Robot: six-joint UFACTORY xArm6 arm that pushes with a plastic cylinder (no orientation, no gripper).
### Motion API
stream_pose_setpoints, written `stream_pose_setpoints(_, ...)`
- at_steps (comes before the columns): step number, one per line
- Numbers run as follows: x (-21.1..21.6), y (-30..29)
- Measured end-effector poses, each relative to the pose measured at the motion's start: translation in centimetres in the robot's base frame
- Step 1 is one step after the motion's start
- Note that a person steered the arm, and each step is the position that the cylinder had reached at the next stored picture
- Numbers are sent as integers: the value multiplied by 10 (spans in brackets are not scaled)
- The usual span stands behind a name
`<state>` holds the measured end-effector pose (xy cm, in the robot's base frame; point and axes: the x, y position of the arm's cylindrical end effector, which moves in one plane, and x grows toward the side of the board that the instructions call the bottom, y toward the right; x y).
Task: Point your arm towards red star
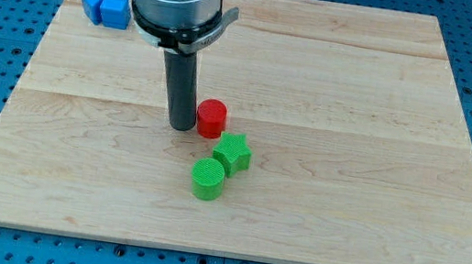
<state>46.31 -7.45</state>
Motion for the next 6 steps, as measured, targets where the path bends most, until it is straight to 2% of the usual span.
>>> stream_pose_setpoints(2, -166, -3)
stream_pose_setpoints(3, -222, 51)
stream_pose_setpoints(4, -270, 36)
stream_pose_setpoints(6, -257, -81)
